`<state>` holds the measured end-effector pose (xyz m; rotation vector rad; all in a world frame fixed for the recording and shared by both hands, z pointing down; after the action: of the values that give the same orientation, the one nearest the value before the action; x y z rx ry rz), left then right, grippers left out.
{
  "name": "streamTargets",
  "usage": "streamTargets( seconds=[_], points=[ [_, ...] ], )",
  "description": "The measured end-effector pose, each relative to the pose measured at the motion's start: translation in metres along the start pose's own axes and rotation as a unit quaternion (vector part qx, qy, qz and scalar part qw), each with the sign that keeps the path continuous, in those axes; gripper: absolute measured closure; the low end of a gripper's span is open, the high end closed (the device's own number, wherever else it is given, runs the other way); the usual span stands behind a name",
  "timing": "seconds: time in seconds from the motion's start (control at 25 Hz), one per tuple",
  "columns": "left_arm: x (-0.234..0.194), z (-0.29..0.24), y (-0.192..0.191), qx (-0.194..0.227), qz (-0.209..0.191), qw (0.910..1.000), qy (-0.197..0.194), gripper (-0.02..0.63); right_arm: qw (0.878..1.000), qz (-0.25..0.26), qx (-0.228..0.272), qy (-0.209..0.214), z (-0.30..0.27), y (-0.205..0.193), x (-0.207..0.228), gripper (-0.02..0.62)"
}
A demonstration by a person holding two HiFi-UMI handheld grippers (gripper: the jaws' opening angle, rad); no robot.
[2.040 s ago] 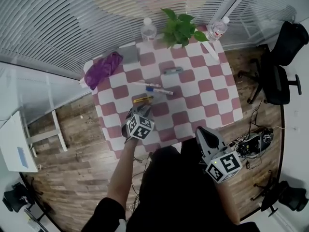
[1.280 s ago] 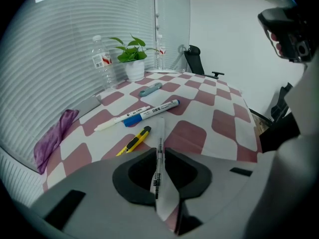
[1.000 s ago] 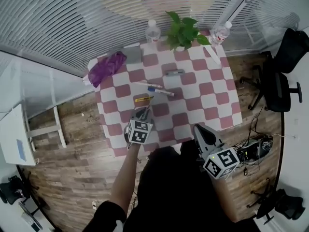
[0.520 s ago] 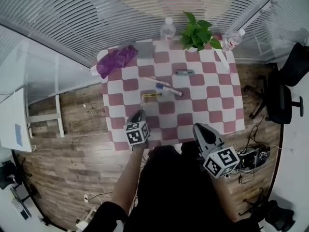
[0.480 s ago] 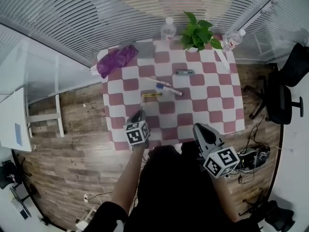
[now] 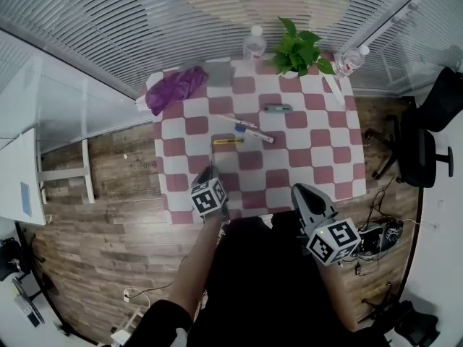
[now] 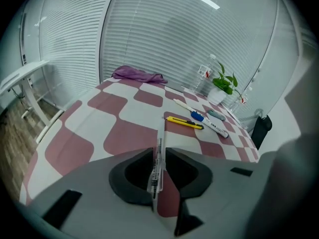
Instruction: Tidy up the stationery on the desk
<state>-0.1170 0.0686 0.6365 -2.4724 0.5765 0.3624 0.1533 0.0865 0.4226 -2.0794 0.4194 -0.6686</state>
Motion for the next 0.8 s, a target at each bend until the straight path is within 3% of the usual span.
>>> streamTargets(
  seconds=[0.4,0.56,0.68,0.8],
  points=[
    [0.005,-0.001,0.004,0.001,-0.038,0.9993,-0.004,0.446,1.0,-0.011,-0.005,-0.005,-0.003,-0.001,0.003,0.572],
    [0.014,0.006,0.02,0.041,-0.088,0.995,-0.022,0.434,1.0,-0.015,-0.004,-0.011,-0.002,-0.003,0.005,0.572],
    [0.028,0.007,0.035,0.064,-0.166,0.9829,-0.049,0.422,1.0,-0.021,-0.005,-0.021,0.002,-0.005,0.007,0.572],
    [0.045,-0.003,0.042,0.04,-0.281,0.9554,-0.083,0.419,0.999,-0.026,-0.004,-0.031,0.007,-0.007,0.008,0.572]
  ],
)
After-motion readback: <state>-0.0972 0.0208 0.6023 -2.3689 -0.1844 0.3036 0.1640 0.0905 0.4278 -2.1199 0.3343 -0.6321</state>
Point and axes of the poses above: the fingertips, and each gripper's own axes: z backward along the fingers, x to its right, y out of its top, the point moved 6 cm from there along z, backward along the fingers, and after that the axes turned 7 degrees about z, right-handed, at the moved point
